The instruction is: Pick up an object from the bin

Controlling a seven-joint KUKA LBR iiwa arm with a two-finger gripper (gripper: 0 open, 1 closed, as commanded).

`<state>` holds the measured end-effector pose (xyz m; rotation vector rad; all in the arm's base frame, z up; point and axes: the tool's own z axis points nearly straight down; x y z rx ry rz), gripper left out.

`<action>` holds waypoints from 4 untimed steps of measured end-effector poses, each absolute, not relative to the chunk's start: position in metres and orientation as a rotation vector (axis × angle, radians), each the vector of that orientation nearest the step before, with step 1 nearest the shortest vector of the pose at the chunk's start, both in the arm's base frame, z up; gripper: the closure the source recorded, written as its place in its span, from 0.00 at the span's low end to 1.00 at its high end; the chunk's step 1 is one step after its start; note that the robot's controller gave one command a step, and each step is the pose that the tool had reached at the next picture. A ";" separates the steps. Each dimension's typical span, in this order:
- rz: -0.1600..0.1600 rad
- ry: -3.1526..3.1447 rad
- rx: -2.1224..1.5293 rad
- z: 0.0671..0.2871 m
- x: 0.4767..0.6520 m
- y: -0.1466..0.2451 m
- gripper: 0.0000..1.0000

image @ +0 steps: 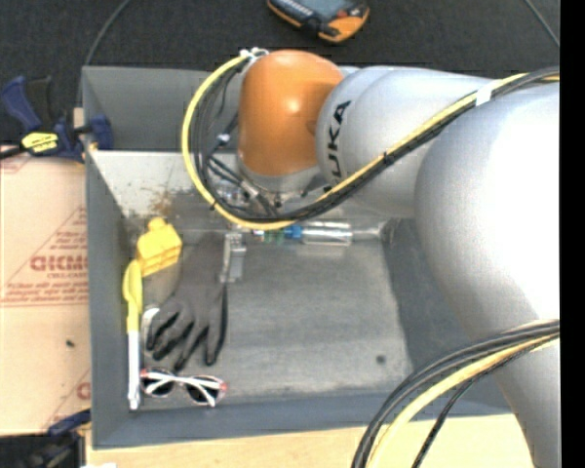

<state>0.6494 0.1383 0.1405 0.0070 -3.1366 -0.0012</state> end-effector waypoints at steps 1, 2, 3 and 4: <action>-0.003 -3.145 0.002 0.146 0.652 0.138 0.00; -0.002 -3.087 0.573 0.072 0.646 0.144 0.00; 0.000 -2.947 1.104 0.070 0.642 0.143 0.00; -0.005 -3.060 0.735 0.070 0.645 0.142 0.00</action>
Offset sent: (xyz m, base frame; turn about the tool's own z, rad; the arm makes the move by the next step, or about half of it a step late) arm -0.0044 0.0064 -0.0705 -0.3753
